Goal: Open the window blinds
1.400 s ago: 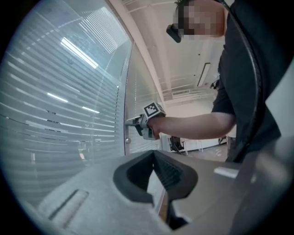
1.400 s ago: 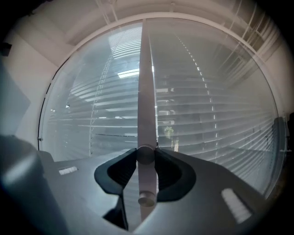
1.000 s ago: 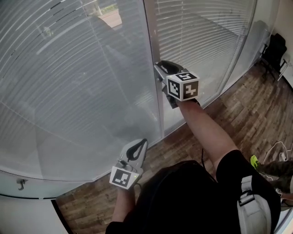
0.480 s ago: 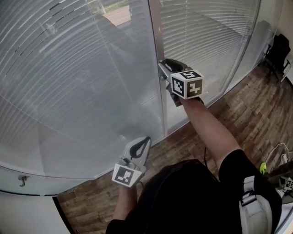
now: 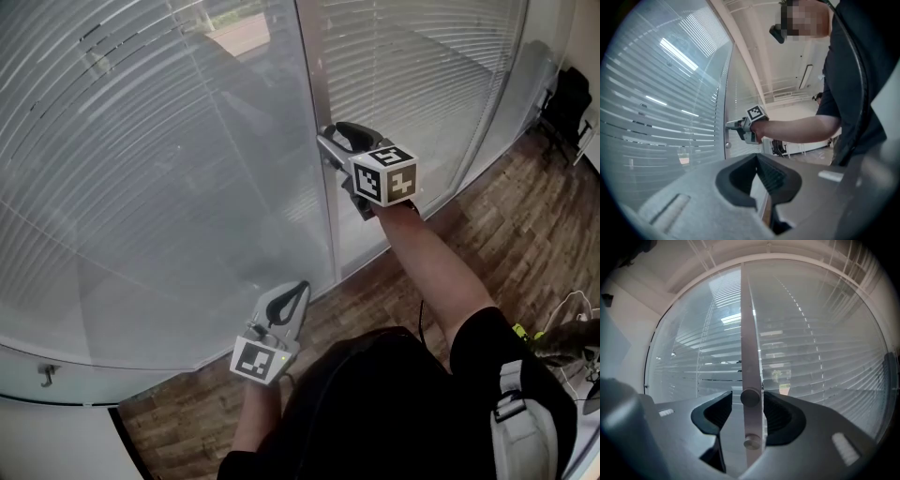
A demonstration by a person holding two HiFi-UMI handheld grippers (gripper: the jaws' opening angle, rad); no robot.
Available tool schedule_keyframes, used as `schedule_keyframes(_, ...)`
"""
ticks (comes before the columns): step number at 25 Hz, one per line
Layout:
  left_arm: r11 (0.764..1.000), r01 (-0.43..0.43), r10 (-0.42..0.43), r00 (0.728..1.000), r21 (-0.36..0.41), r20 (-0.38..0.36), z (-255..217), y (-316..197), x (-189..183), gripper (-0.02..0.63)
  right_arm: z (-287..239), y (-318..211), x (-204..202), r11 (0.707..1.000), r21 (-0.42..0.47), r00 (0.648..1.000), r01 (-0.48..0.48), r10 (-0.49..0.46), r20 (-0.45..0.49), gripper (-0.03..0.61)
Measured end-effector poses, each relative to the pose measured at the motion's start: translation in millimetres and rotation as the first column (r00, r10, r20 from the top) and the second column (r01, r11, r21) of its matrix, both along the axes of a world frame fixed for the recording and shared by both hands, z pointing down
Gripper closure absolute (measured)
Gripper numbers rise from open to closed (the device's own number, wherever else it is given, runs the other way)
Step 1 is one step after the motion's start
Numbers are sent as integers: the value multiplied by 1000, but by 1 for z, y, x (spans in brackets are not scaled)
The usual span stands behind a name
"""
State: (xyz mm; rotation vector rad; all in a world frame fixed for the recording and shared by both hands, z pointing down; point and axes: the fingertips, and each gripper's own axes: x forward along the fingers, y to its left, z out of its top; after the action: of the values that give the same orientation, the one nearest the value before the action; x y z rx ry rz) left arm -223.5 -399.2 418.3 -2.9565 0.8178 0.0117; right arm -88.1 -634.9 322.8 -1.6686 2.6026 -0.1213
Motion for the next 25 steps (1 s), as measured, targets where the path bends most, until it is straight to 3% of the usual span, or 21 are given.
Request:
schedule_keyframes(8,1000,-6,6,1000,6,2,2,-2,3,609,9,8,6,999,50,970,18,-5,-245,347)
schedule_keyframes(11,1000,-8,8,1000,4,4,2,-1,4,609,4,14,0,995,93,917,26,13,-399,347)
schedule_keyframes(13,1000,-8,8,1000,5,4,2,-1,4,609,1,16,-4,991,126,861,43,27,-508,347)
schedule_keyframes(14,1000,-8,8,1000,6,3,1,-1,4,609,-1,17,-6,988,145,820,53,39,-570,347)
schedule_keyframes(16,1000,-4,4,1000,4,2,1,-1,3,609,-5,19,-11,980,183,707,73,79,-703,347)
schedule_keyframes(19,1000,2,-2,1000,3,3,1,-2,2,609,-5,17,-14,964,238,478,118,155,-864,348)
schedule_keyframes(21,1000,7,-7,1000,4,1,0,-2,1,609,-2,14,-16,952,263,341,156,198,-919,353)
schedule_keyframes(23,1000,13,-13,1000,4,1,1,-2,-1,609,3,12,-18,945,266,241,192,218,-946,361)
schedule_keyframes(25,1000,20,-20,1000,4,0,0,-3,-3,609,7,10,-18,943,260,188,209,222,-957,364)
